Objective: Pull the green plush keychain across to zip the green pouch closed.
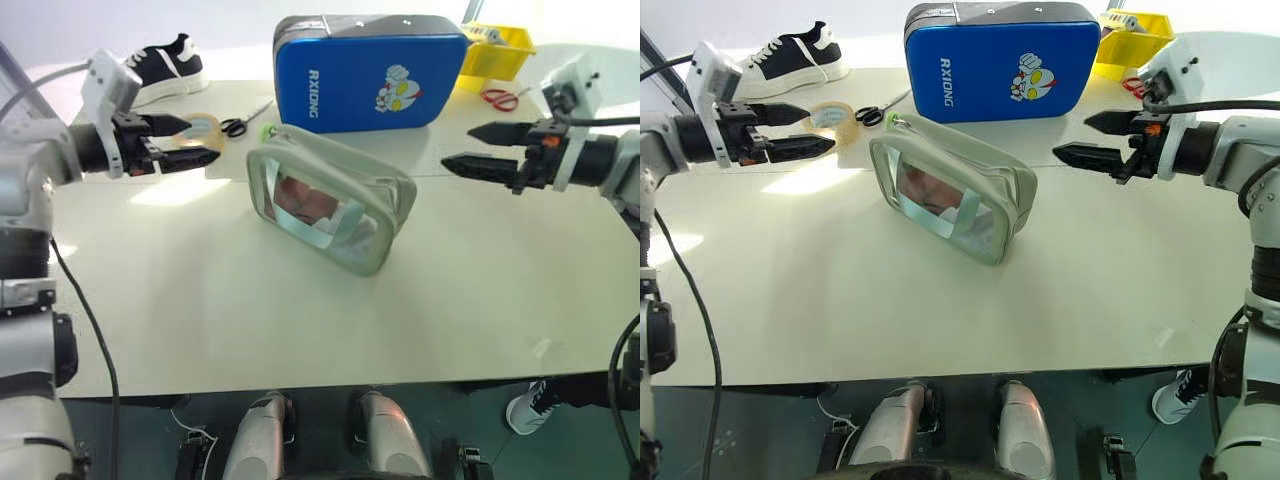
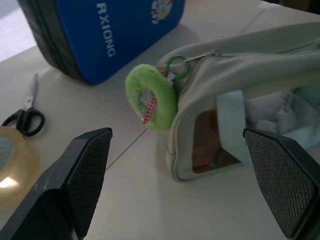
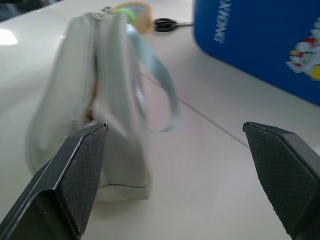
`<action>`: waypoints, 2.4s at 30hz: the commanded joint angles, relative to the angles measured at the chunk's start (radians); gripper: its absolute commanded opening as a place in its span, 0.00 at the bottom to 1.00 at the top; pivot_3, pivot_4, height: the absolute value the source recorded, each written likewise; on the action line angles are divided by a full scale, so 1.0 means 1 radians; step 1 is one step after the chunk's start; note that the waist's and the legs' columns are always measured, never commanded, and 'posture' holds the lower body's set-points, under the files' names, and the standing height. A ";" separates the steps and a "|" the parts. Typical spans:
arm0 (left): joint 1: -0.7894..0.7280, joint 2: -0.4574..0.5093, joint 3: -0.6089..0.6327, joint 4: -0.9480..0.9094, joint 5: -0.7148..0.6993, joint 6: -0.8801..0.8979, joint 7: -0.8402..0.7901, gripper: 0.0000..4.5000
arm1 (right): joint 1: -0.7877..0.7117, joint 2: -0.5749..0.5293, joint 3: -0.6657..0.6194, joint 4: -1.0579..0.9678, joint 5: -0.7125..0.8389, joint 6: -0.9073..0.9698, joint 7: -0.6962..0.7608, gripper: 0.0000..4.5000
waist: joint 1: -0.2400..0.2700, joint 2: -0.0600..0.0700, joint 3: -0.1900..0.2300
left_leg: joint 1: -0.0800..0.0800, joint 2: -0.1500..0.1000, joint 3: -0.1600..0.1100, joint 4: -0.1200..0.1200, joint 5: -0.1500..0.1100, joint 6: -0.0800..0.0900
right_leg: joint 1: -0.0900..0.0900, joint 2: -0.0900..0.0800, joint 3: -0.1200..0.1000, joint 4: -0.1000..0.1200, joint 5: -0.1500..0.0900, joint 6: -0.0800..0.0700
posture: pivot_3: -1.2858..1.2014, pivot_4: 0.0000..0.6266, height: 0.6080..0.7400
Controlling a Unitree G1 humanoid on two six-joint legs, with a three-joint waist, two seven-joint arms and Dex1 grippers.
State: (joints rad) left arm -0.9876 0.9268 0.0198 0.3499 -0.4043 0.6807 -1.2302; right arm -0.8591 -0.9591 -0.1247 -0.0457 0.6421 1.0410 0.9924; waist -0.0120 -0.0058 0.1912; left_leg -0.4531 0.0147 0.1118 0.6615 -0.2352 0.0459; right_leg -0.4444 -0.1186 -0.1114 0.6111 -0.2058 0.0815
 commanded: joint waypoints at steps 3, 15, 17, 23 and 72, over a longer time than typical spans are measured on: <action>-0.038 0.015 0.018 -0.001 0.010 -0.025 -0.022 1.00 | 0.000 0.021 -0.048 -0.148 0.078 0.077 -0.063 1.00 | 0.003 0.000 0.000 | 0.000 0.000 0.000 0.001 -0.001 -0.002 | 0.000 -0.001 0.000 0.000 0.000 0.000 | 0.52 0.24 1.00; -0.077 0.011 0.004 -0.020 0.030 -0.051 -0.044 1.00 | -0.088 0.106 0.025 -0.179 0.094 0.069 -0.130 1.00 | -0.003 0.000 0.000 | -0.002 0.000 0.000 0.002 0.000 0.000 | -0.001 0.000 0.000 0.001 0.000 0.001 | 0.52 0.24 1.00; -0.093 0.020 -0.007 -0.047 0.037 -0.064 -0.066 1.00 | -0.132 0.143 0.061 -0.173 0.084 0.070 -0.140 1.00 | -0.003 0.000 0.000 | -0.002 0.000 0.000 0.002 0.000 0.000 | -0.001 0.000 0.000 0.001 0.002 0.003 | 0.52 0.24 1.00; -0.114 0.023 -0.010 -0.255 -0.061 0.052 -0.133 1.00 | -0.199 0.241 0.187 -0.142 0.025 0.056 -0.171 1.00 | 0.002 -0.001 0.000 | -0.002 -0.001 0.000 0.003 0.000 0.001 | -0.001 0.001 0.000 0.002 0.002 0.003 | 0.52 0.24 1.00; 0.143 0.129 0.122 -0.406 -0.140 0.091 0.069 1.00 | -0.378 0.448 0.417 0.688 -0.631 -1.295 0.251 0.54 | 0.001 -0.001 0.001 | 0.009 0.000 -0.001 0.004 0.007 -0.010 | 0.009 0.006 0.000 0.007 0.002 0.004 | 0.52 0.24 1.00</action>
State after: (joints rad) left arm -0.8277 1.0479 0.1099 -0.0541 -0.5351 0.7792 -1.1659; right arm -1.2252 -0.4802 0.3386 0.6940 -0.0061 -0.2840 1.2374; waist -0.0112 -0.0065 0.1917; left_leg -0.4446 0.0149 0.1111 0.6656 -0.2281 0.0361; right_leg -0.4358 -0.1126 -0.1112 0.6176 -0.2042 0.0850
